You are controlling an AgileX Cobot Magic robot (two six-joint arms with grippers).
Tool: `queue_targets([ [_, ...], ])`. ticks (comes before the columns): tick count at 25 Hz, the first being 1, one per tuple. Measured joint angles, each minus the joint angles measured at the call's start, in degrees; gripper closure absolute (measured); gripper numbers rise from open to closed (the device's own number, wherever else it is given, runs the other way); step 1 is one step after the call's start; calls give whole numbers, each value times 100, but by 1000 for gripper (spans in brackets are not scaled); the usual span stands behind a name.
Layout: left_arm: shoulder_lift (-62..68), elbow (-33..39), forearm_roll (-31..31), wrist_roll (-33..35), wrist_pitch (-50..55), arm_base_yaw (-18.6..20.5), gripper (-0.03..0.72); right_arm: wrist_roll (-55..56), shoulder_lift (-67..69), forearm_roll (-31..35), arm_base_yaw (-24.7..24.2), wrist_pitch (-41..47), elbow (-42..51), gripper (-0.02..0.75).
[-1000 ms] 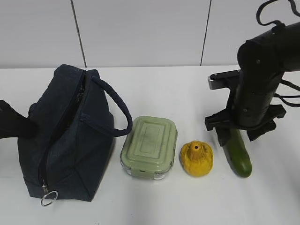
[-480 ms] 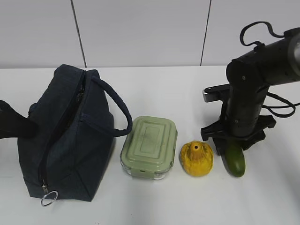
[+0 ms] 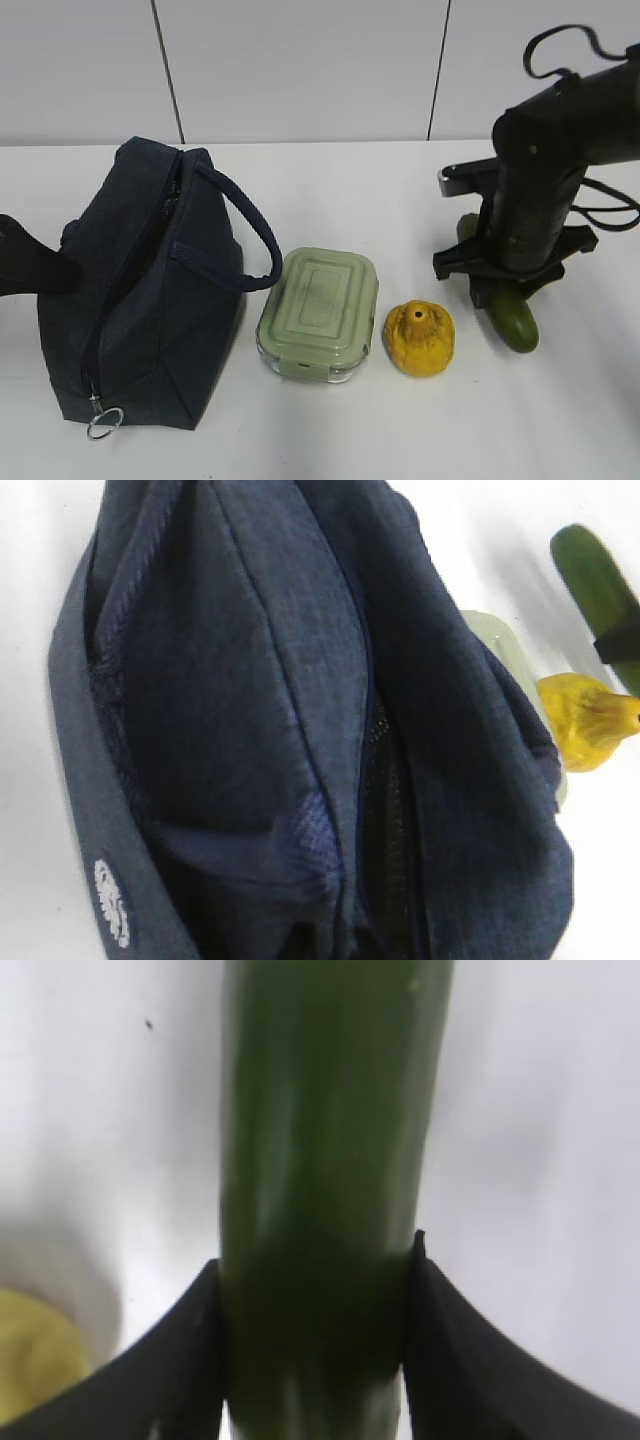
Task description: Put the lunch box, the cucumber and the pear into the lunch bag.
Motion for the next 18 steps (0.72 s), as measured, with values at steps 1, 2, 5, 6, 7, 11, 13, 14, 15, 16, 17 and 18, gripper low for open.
queue_targets([
  [1,0,0,0,0,0,0,685,-59,-166,32,-4,-2,0,396],
  [2,0,0,0,0,0,0,685,-132,-367,121,-4,-24,0,397],
  [5,0,0,0,0,0,0,685,-550,-849,782,-4,-59,0,397],
  [6,0,0,0,0,0,0,685,-900,-1026,1213,-4,-70,0,397],
  [7,0,0,0,0,0,0,685,-1081,-1120,1488,-4,-101,0,397],
  [11,0,0,0,0,0,0,685,-2273,-1550,3283,59,-219,0,397],
  [13,0,0,0,0,0,0,685,-2834,-1652,4196,116,-231,0,398],
  [14,0,0,0,0,0,0,685,-3126,-1678,4555,184,-231,0,399],
  [15,0,0,0,0,0,0,685,-3386,-1690,4950,265,-243,0,399],
  [16,0,0,0,0,-5,0,685,-3542,-1698,5234,353,-273,0,399],
  [17,0,0,0,0,-5,0,685,-3686,-1698,5503,458,-341,-25,399],
  [18,0,0,0,0,-5,0,685,-3775,-1698,5699,604,-442,-61,399],
])
